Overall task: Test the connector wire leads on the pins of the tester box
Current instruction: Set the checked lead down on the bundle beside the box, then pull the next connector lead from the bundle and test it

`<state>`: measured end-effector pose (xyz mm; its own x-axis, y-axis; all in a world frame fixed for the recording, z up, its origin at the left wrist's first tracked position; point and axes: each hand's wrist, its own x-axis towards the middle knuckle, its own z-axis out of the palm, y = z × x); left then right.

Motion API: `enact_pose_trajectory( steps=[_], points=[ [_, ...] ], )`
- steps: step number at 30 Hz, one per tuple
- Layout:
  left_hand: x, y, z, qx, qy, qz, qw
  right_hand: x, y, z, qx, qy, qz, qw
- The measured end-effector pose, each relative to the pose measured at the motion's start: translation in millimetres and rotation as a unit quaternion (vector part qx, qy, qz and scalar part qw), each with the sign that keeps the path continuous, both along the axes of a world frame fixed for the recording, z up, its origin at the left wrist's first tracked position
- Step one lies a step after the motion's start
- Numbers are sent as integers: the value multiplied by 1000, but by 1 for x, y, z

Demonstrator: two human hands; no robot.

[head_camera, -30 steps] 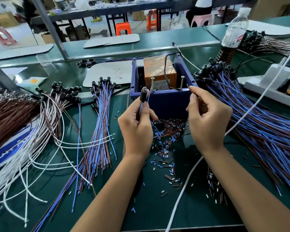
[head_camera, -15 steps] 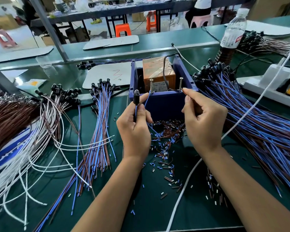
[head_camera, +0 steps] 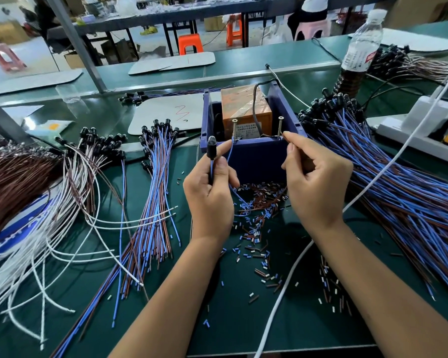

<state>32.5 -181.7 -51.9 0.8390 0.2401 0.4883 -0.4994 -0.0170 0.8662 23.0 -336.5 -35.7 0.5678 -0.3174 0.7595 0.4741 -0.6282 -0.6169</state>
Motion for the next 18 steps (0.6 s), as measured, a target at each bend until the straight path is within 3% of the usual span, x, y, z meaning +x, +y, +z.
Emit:
enact_pose_trajectory(
  steps=[6,9,18],
  points=[
    [-3,-2,5,15,-12,-33,999,0,-1,0,8,10,4,1000],
    [-2,0,3,-20,7,-43,999,0,-1,1,7,15,1,1000],
    [3,0,3,-33,31,15,999,5,1,7,11,9,-4,1000]
  ],
)
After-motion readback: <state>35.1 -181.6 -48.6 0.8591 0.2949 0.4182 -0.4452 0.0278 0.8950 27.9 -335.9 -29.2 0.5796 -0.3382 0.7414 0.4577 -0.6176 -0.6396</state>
